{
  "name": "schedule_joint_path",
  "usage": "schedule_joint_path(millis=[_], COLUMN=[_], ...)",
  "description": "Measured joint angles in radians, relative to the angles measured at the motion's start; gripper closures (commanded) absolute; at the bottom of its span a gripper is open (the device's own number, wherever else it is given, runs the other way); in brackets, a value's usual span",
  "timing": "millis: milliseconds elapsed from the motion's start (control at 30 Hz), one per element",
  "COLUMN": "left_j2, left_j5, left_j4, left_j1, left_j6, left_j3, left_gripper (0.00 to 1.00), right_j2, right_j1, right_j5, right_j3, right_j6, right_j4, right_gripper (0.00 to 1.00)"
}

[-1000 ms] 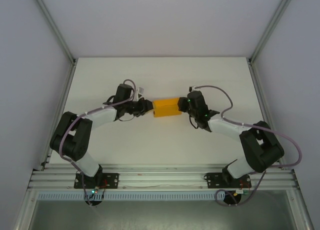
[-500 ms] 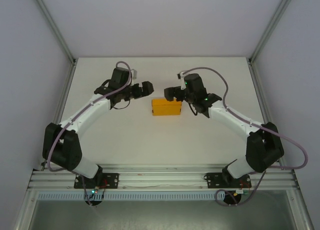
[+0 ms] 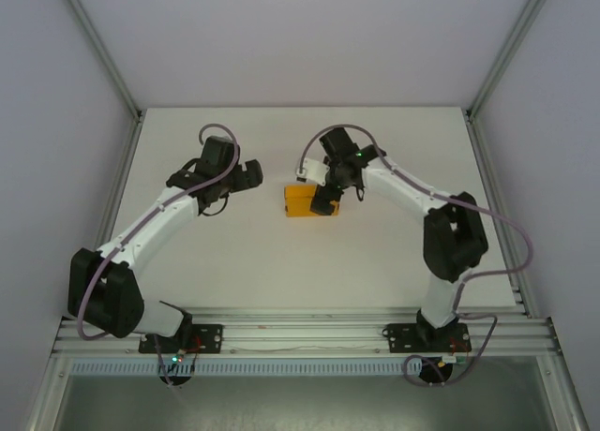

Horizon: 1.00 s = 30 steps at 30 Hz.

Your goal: Assemble paper box

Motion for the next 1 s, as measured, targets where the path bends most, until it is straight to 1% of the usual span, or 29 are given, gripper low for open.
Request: schedule_joint_path(millis=[133,167,200,300,333,367,400,433,500,600,633,733,800,867,1000], left_j2=[-0.01,-0.015,-0.023,-0.057,-0.072,-0.09,-0.105,-0.12,-0.149,-0.18,-0.19,-0.22,-0.235,-0.241,-0.243], left_j5=[-0.021,-0.027,-0.032,-0.05,-0.054,-0.056,-0.059,-0.06,-0.064,-0.077,-0.079,-0.083,-0.084,-0.084,-0.084], left_j4=[-0.021,-0.029,-0.037,-0.053,-0.053,-0.054,-0.054,-0.054,-0.054,-0.058,-0.058,-0.058,-0.058,-0.057,-0.057], left_j1=[0.0,0.0,0.0,0.0,0.0,0.0,0.0,0.0,0.0,0.0,0.0,0.0,0.0,0.0,0.0], left_j6=[0.011,0.014,0.018,0.019,0.021,0.022,0.023,0.023,0.024,0.025,0.025,0.025,0.025,0.025,0.025], left_j3=[-0.016,-0.016,-0.016,-0.019,-0.023,-0.029,-0.035,-0.043,-0.057,-0.073,-0.077,-0.097,-0.111,-0.119,-0.123], left_gripper=[0.0,0.0,0.0,0.0,0.0,0.0,0.0,0.0,0.0,0.0,0.0,0.0,0.0,0.0,0.0], right_j2=[0.079,0.093,0.111,0.154,0.161,0.165,0.167,0.167,0.166,0.137,0.122,0.082,0.063,0.047,0.014], right_j1=[0.031,0.042,0.053,0.079,0.086,0.092,0.096,0.1,0.109,0.127,0.135,0.164,0.183,0.203,0.242], right_j5=[0.076,0.096,0.117,0.173,0.192,0.21,0.231,0.248,0.293,0.368,0.393,0.473,0.525,0.564,0.602], right_j3=[0.056,0.064,0.073,0.095,0.096,0.094,0.093,0.09,0.078,0.005,-0.027,-0.111,-0.163,-0.212,-0.274], right_j6=[-0.059,-0.068,-0.074,-0.085,-0.085,-0.08,-0.074,-0.071,-0.063,-0.072,-0.077,-0.097,-0.115,-0.126,-0.115], right_j4=[-0.071,-0.083,-0.093,-0.1,-0.094,-0.084,-0.071,-0.057,-0.01,0.099,0.134,0.224,0.277,0.306,0.295], right_gripper=[0.1,0.13,0.19,0.27,0.33,0.42,0.46,0.47,0.57,0.61,0.61,0.5,0.39,0.22,0.05])
